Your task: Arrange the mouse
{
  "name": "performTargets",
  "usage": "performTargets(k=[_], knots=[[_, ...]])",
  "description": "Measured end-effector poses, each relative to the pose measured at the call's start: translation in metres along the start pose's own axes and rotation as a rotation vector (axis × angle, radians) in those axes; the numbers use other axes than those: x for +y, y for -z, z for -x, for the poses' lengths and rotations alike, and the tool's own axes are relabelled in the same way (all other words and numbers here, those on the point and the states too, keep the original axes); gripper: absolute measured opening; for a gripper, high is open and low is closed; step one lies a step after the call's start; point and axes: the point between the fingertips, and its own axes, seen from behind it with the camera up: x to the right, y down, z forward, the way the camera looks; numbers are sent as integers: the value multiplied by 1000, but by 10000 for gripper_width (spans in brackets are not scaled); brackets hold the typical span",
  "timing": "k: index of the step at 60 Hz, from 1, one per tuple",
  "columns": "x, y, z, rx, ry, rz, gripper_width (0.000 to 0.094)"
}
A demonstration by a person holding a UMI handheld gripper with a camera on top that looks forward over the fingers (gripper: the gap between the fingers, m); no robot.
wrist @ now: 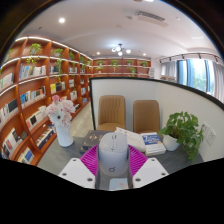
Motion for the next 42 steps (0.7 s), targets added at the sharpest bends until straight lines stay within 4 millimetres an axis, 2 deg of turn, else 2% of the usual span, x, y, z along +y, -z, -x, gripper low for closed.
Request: performTargets(k=[4, 5, 6, 10, 11, 12, 15, 21, 27, 35, 42], knots=[[19, 0, -39, 26, -26, 17, 372], [35, 3, -49, 33, -36, 26, 372], [40, -1, -59, 36, -42, 48, 372], [80, -10, -90, 62, -42, 122, 372], [97, -10, -93, 72, -44, 137, 372], [107, -14, -102, 74, -46, 154, 372], [140, -21, -113, 68, -56, 214, 373], [206, -31, -116, 46, -56, 318, 373], [251, -41, -113, 32, -65, 377, 374], [292, -48, -106, 7, -82, 434, 381], [292, -51, -105, -8, -117, 389, 410]])
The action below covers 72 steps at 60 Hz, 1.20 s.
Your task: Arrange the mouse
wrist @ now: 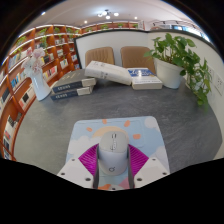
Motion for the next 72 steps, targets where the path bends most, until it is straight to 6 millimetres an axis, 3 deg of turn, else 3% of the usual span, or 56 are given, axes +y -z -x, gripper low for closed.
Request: performTargets(k=[17, 24, 31, 46, 52, 60, 72], knots=[[2, -1, 2, -11, 30, 41, 551], [3, 7, 1, 22, 90, 90, 750], [-29, 32, 14, 27, 49, 28, 757], [-132, 125, 47, 42, 24, -169, 758], [-163, 154, 68, 35, 34, -233, 753], [-177, 179, 93, 25, 77, -267, 754], [-169, 195, 116, 17, 98, -254, 764]])
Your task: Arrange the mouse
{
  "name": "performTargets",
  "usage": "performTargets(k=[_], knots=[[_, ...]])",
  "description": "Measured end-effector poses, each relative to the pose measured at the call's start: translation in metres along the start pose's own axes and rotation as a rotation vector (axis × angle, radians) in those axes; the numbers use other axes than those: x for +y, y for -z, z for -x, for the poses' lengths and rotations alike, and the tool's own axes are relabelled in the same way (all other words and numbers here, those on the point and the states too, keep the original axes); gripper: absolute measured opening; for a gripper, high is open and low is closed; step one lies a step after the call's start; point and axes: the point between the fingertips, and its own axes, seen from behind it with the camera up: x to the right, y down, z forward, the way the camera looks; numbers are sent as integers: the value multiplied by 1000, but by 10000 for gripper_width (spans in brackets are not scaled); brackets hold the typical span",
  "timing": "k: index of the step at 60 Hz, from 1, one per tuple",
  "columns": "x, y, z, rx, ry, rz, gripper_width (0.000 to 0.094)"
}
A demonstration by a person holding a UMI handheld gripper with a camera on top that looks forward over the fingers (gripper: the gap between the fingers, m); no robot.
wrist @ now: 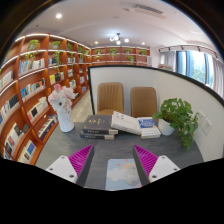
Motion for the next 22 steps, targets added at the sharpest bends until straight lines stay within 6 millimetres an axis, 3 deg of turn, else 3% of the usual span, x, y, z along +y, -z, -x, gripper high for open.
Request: performTargets(k=[22], knots=[[5, 12, 18, 5, 22, 13, 764]])
